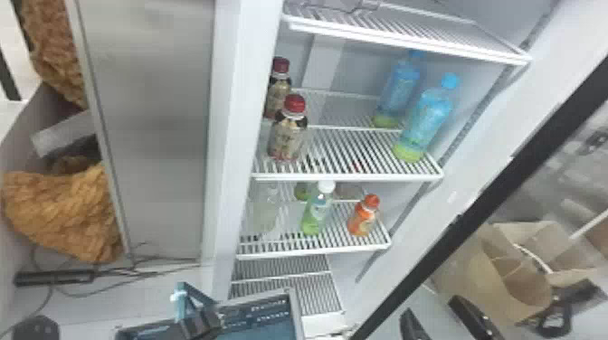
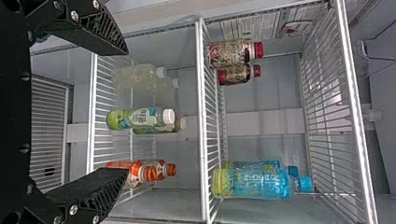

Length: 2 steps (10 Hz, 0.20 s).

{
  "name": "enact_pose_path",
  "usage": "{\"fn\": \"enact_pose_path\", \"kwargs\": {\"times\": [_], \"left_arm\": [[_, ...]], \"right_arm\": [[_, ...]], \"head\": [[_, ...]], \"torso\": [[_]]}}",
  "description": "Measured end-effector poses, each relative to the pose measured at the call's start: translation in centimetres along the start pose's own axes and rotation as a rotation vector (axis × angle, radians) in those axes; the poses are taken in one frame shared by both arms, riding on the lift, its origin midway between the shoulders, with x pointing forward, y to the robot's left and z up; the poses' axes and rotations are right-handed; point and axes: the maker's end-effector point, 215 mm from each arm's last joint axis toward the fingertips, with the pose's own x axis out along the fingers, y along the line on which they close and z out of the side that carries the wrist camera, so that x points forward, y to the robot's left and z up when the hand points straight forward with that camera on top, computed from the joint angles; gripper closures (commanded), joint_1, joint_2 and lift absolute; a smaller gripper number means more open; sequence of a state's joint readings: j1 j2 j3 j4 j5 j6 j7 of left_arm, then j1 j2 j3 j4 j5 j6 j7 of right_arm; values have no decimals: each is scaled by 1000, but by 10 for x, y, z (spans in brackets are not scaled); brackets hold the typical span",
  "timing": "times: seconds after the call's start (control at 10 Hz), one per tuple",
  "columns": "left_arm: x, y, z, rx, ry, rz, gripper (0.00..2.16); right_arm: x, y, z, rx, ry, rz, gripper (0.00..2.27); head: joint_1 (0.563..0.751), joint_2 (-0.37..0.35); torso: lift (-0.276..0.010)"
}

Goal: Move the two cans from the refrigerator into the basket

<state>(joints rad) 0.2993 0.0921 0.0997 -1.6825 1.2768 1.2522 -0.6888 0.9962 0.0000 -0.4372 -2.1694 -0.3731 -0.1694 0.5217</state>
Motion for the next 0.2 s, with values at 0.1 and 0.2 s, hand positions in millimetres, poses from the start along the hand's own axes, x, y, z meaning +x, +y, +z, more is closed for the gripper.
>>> {"fn": "enact_pose_path", "kwargs": {"times": [0.1, 0.2], "left_arm": [[-1, 1, -1, -1, 4, 6, 1191], [-2, 2, -2, -1, 7, 11, 1191]], "right_arm": [[0, -1, -1, 3, 0, -1, 165], [1, -1, -1, 5, -3, -2, 165]], "head": [[695, -350], [695, -350]], "torso": [[-31], [-31]]}}
